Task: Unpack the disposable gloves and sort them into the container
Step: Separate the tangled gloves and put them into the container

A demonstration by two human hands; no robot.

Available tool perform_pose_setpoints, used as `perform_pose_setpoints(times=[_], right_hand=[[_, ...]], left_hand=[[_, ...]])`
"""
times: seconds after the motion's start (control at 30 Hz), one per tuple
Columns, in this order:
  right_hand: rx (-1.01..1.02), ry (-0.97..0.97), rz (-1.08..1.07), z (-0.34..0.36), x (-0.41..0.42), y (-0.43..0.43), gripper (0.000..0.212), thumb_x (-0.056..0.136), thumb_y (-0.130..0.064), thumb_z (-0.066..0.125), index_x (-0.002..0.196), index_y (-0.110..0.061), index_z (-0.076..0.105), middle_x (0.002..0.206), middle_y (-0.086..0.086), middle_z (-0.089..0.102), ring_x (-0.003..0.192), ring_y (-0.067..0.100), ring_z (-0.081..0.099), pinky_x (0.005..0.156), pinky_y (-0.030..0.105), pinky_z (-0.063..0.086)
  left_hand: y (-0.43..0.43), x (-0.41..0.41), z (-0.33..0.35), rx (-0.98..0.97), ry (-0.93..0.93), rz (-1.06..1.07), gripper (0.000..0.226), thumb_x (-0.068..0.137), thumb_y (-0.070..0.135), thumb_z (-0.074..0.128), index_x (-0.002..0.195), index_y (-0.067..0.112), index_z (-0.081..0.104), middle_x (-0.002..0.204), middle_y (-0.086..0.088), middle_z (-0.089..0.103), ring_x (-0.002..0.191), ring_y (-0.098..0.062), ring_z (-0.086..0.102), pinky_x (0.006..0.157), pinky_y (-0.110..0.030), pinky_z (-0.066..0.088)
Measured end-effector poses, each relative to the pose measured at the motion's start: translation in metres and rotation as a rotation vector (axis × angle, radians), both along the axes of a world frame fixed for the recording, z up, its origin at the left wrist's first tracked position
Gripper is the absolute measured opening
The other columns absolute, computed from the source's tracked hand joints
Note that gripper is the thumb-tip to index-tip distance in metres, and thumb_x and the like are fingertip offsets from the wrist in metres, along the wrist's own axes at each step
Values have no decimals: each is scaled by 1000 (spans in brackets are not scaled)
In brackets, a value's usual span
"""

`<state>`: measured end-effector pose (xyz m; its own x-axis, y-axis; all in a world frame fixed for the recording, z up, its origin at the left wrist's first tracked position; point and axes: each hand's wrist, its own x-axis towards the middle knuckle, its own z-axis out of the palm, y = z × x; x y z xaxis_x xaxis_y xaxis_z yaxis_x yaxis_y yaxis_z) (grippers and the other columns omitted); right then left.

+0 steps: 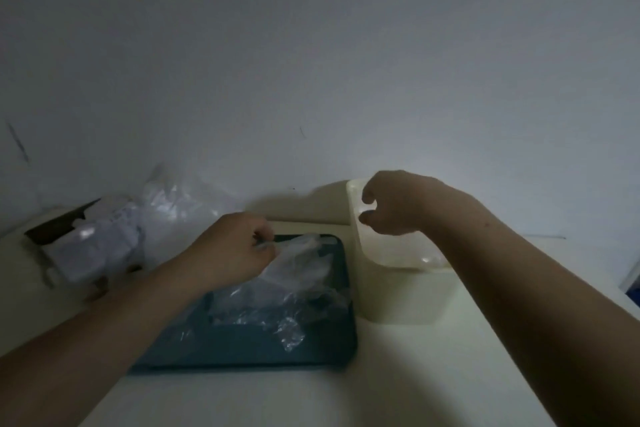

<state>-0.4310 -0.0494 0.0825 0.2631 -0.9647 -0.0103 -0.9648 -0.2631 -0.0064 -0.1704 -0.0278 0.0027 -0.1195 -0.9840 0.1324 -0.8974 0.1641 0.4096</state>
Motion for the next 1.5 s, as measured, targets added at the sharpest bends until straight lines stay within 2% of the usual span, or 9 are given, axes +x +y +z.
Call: perform_pose_setpoints(times=[0.13, 0.23, 0.43, 0.73, 0.87, 0.97, 1.1, 1.23, 1.5], right_hand=[[-100, -259, 116, -5, 51, 18, 28, 100, -35, 56, 118, -21, 72, 115, 0, 72, 100, 22, 68, 94, 41, 58], [-1, -401, 208, -30, 84, 23, 29, 102, -35, 55, 120, -23, 74, 119, -3, 73, 99, 17, 67, 96, 38, 57], [108, -559, 113, -88, 103, 13, 42, 101, -34, 59, 143, -29, 57, 143, -5, 60, 127, 20, 60, 107, 31, 46], [23, -975, 80, -94, 109, -1, 76, 85, -58, 75, 150, -28, 49, 146, -12, 55, 134, 6, 51, 108, 28, 44], [169, -1192, 147, -88, 108, -6, 51, 83, -53, 81, 118, -17, 74, 103, 1, 77, 92, 12, 70, 75, 36, 58], [279, -1391, 156, -88, 105, -5, 26, 89, -31, 80, 88, -5, 77, 85, 23, 73, 75, 29, 71, 72, 45, 57], [139, -1480, 85, -96, 112, -8, 20, 94, -21, 75, 81, -7, 77, 77, 16, 72, 69, 23, 67, 71, 40, 56], [189, -1474, 74, -96, 115, -8, 3, 88, -10, 79, 88, -7, 80, 89, 22, 75, 80, 26, 71, 82, 50, 60], [331, -1624, 73, -91, 117, -2, 19, 87, -22, 79, 82, -5, 75, 74, 17, 70, 63, 25, 65, 65, 33, 55]], left_hand=[[6, 20, -32, 79, -148, 81, 36, 90, 48, 72, 112, 20, 68, 113, 2, 65, 100, -18, 64, 89, -35, 55], [4, 25, -55, 78, -22, 34, 14, 87, 39, 72, 88, 27, 66, 88, 4, 69, 78, -13, 64, 72, -32, 56], [-4, 44, -69, -54, 209, 36, 23, 92, 22, 72, 73, 36, 70, 72, 11, 70, 69, -5, 66, 65, -29, 53], [-8, 54, -21, -367, 253, -151, 19, 97, 15, 69, 98, 32, 76, 106, 21, 67, 106, -4, 60, 93, -26, 50], [-7, 52, -11, -398, 400, -286, 21, 97, 8, 72, 104, 26, 79, 121, 18, 68, 118, -7, 63, 100, -21, 50], [-5, 50, -9, -431, 564, -223, 27, 94, 12, 76, 116, 28, 75, 136, 19, 62, 126, -4, 60, 100, -19, 51], [-5, 54, -14, -103, 839, 139, 58, 80, 39, 89, 131, 39, 62, 126, 21, 66, 110, -3, 67, 88, -33, 63], [-11, 66, -20, 101, 1205, 164, 15, 85, 18, 85, 100, 18, 80, 93, -12, 77, 82, -26, 72, 91, -48, 58], [0, 67, -15, 181, 1076, -47, 15, 90, 10, 77, 99, -1, 73, 78, -12, 72, 67, -18, 66, 64, -30, 56]])
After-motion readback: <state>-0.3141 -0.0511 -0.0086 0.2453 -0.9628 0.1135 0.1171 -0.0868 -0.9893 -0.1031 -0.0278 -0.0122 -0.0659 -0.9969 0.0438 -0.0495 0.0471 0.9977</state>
